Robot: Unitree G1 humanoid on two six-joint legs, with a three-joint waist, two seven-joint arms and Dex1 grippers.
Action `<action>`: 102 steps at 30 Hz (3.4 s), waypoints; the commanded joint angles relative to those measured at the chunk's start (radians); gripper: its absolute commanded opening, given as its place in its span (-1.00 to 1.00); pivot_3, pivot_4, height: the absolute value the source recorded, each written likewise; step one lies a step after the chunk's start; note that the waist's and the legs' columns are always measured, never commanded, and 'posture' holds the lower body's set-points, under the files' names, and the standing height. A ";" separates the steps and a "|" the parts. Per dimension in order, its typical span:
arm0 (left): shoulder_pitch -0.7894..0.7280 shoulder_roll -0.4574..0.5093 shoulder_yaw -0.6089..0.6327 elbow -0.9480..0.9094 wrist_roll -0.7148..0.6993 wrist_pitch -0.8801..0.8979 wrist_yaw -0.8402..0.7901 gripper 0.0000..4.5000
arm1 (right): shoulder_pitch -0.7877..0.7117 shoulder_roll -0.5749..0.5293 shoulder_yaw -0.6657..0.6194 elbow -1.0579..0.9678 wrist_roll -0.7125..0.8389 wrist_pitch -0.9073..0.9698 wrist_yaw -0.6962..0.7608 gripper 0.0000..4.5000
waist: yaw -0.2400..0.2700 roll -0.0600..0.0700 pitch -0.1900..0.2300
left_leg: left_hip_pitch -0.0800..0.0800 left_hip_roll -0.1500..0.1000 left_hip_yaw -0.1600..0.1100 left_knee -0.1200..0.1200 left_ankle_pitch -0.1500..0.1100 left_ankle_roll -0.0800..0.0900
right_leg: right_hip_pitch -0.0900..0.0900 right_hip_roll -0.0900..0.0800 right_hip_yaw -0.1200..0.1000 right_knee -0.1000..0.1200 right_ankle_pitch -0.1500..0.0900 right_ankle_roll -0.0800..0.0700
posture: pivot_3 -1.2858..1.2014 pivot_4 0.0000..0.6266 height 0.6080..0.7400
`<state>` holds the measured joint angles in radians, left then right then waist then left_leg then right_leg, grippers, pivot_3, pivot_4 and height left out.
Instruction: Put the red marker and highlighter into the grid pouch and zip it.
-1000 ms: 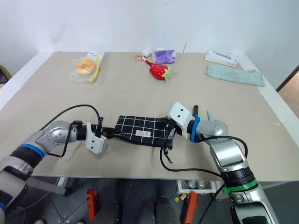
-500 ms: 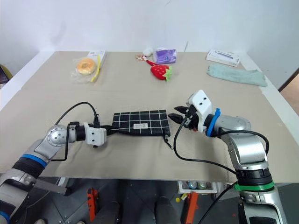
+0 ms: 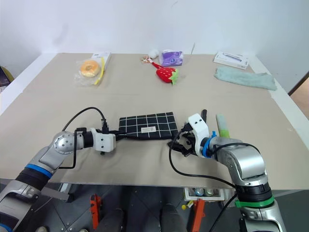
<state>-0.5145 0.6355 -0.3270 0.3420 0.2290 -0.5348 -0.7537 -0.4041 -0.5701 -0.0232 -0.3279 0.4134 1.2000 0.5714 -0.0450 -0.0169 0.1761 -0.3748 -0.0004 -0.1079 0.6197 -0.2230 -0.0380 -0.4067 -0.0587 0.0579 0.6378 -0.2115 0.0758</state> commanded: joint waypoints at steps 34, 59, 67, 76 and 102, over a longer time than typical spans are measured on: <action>0.036 -0.055 0.002 -0.050 0.023 0.034 -0.024 -1.00 | -0.120 0.254 0.157 -0.096 0.081 0.023 -0.117 -0.97 | 0.001 0.000 0.000 | -0.003 -0.001 -0.002 -0.001 0.000 0.000 | -0.001 0.000 -0.002 -0.002 0.000 0.001 | 0.03 -0.52 1.00; -0.052 -0.095 0.100 -0.047 -0.161 0.219 -0.097 -1.00 | -0.171 0.066 -0.209 -0.045 0.198 -0.153 -0.087 0.97 | 0.000 0.000 0.002 | -0.006 -0.001 -0.006 0.000 0.000 0.000 | -0.002 0.000 -0.005 -0.003 0.000 0.000 | 0.03 -0.52 1.00; -0.109 -0.114 0.163 -0.058 -0.267 0.339 -0.133 -1.00 | -0.115 -0.002 -0.147 0.084 -0.003 -0.110 -0.277 0.97 | -0.004 0.000 0.002 | -0.017 -0.001 -0.006 -0.001 0.000 0.000 | -0.012 0.000 -0.005 -0.002 0.000 -0.001 | 0.03 -0.52 1.00; -0.118 -0.112 0.167 -0.055 -0.273 0.354 -0.139 -1.00 | -0.076 0.007 -0.091 0.113 -0.081 -0.076 -0.333 0.97 | -0.003 0.000 0.002 | -0.018 -0.001 -0.005 0.000 0.000 0.000 | -0.014 0.000 -0.004 -0.001 0.000 -0.001 | 0.03 -0.52 1.00; -0.146 -0.121 0.175 -0.059 -0.301 0.379 -0.157 -1.00 | -0.084 -0.196 -0.037 0.102 -0.161 -0.366 -0.057 -0.78 | -0.003 0.001 0.002 | -0.018 -0.002 -0.005 0.001 0.001 0.000 | -0.013 0.000 -0.003 -0.001 0.002 -0.001 | 0.03 -0.52 1.00</action>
<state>-0.6312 0.5149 -0.1798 0.3031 -0.0574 -0.1511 -0.9108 -0.4823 -0.7094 -0.0800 -0.1594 0.2829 0.9899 0.4216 -0.0477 -0.0161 0.1785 -0.3927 -0.0021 -0.1127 0.6212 -0.2220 -0.0381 -0.4198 -0.0586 0.0547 0.6366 -0.2101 0.0753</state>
